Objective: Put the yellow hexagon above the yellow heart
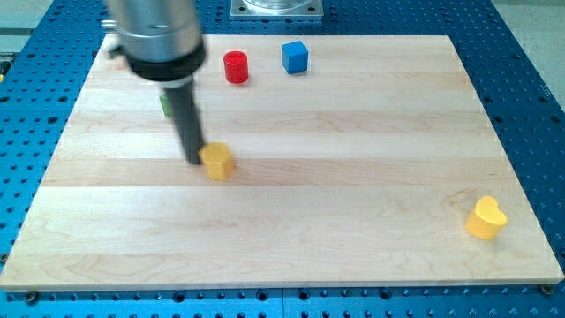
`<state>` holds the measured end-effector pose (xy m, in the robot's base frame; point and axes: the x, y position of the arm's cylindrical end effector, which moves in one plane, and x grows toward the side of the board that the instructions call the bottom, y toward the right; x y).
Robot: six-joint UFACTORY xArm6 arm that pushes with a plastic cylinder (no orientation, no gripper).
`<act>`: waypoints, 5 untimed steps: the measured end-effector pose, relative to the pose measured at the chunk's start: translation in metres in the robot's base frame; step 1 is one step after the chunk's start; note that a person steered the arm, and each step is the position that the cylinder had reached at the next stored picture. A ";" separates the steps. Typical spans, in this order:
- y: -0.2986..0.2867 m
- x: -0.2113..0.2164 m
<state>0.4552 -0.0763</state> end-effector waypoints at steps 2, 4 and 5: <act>0.027 -0.015; 0.021 0.024; 0.087 0.030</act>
<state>0.4850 0.0108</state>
